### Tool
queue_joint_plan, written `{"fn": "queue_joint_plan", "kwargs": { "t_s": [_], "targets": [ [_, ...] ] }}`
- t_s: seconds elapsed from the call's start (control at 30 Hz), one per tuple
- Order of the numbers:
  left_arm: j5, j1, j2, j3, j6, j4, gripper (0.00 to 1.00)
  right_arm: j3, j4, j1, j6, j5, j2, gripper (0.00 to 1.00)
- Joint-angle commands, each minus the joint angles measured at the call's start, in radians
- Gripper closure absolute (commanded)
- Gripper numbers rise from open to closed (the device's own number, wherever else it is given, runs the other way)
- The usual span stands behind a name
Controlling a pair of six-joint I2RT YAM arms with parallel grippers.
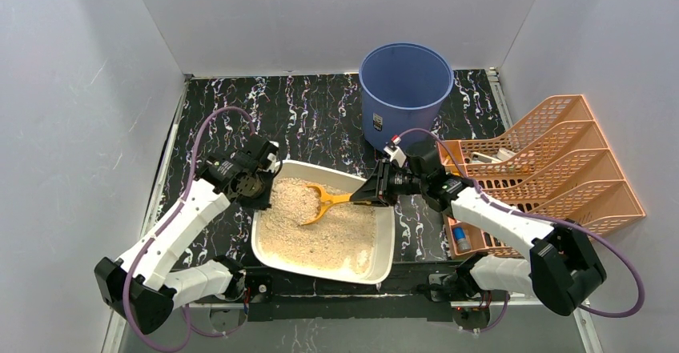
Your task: Clean the litter box
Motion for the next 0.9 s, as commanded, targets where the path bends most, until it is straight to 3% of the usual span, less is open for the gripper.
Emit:
{"fn": "queue_joint_plan", "kwargs": {
  "t_s": [0.0, 0.17, 0.43, 0.53, 0.63, 0.7, 0.73, 0.8, 0.83, 0.87],
  "targets": [
    [0.096, -0.019, -0.029, 0.121, 0.022, 0.070, 1.00, 0.016, 0.036, 0.032, 0.084, 0.250, -0.009, 0.99],
    [0.103, -0.020, -0.029, 0.169, 0.042, 0.061, 1.00, 0.019, 0.039, 0.086, 0.090, 0.364, -0.032, 0.99],
    [0.128, -0.021, -0.009, 0.219, 0.060, 0.046, 1.00, -0.002, 0.114, 0.107, 0.139, 0.385, -0.025, 0.99],
    [0.123, -0.022, -0.005, 0.248, 0.063, 0.042, 1.00, -0.049, 0.266, 0.125, 0.192, 0.316, -0.002, 0.99],
    [0.124, -0.022, 0.006, 0.268, 0.063, 0.039, 1.00, -0.029, 0.172, 0.127, 0.175, 0.366, 0.003, 0.99],
    [0.123, -0.022, 0.004, 0.267, 0.055, 0.045, 1.00, -0.115, 0.389, 0.135, 0.247, 0.324, -0.002, 0.99],
    [0.123, -0.022, 0.005, 0.268, 0.053, 0.046, 1.00, -0.098, 0.387, 0.136, 0.249, 0.272, 0.027, 0.99],
    [0.125, -0.022, 0.005, 0.271, 0.049, 0.046, 1.00, -0.031, 0.208, 0.130, 0.182, 0.304, 0.042, 0.99],
    [0.126, -0.021, 0.002, 0.272, 0.047, 0.047, 1.00, -0.060, 0.233, 0.130, 0.222, 0.347, 0.017, 0.99],
    [0.126, -0.021, -0.002, 0.268, 0.045, 0.052, 1.00, -0.129, 0.379, 0.132, 0.264, 0.341, 0.007, 0.99]
  ]
}}
